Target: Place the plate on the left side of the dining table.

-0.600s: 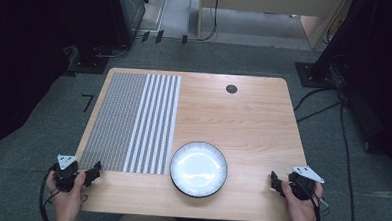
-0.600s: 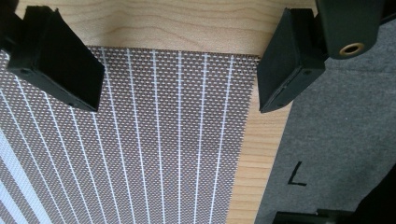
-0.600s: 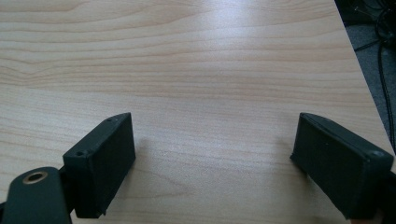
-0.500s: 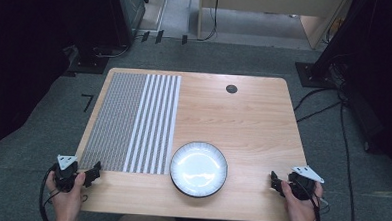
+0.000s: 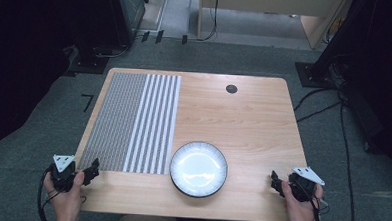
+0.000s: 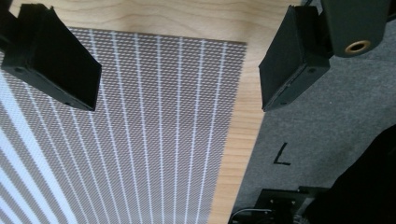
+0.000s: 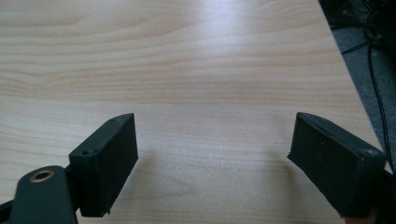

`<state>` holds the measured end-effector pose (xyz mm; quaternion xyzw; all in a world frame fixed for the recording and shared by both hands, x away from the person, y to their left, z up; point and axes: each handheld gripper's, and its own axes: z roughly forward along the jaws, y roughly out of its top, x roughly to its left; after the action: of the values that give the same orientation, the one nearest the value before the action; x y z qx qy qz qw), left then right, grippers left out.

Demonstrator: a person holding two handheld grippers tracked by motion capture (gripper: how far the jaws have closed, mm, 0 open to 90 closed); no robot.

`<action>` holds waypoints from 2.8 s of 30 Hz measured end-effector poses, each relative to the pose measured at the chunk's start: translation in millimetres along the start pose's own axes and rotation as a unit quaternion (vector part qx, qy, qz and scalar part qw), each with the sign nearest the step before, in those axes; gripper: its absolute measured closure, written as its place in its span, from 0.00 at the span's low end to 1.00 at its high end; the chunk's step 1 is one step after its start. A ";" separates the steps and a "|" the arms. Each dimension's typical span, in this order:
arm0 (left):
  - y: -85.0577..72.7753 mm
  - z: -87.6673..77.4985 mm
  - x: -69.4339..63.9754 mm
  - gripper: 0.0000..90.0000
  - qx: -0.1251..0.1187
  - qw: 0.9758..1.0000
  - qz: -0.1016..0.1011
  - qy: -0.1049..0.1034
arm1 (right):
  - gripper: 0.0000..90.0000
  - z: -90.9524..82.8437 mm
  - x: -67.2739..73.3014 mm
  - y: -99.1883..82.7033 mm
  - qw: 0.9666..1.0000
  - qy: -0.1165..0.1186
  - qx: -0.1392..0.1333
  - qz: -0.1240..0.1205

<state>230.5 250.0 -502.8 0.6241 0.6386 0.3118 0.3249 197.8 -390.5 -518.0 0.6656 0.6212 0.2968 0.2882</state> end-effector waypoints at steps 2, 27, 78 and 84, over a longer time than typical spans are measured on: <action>1.9 -0.8 -3.9 0.14 0.000 1.000 0.002 -0.003 | 0.17 -3.7 1.6 3.2 1.000 0.002 -0.007 0.006; 32.3 0.7 -38.0 0.15 0.003 0.999 -0.002 -0.044 | 0.17 -9.2 44.5 50.0 0.999 0.026 -0.032 -0.011; 31.6 -6.8 -185.2 0.15 0.011 0.968 0.076 -0.237 | 0.52 -9.9 157.1 40.7 0.981 0.189 -0.040 -0.036; 26.9 -11.0 -195.9 0.25 0.023 0.963 0.086 -0.254 | 0.64 -10.3 167.7 33.9 0.975 0.209 -0.027 -0.062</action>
<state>239.6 55.0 -469.6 0.7425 0.4860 0.1548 0.4342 221.0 -225.1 -479.4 0.5406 0.6996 0.4278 0.1877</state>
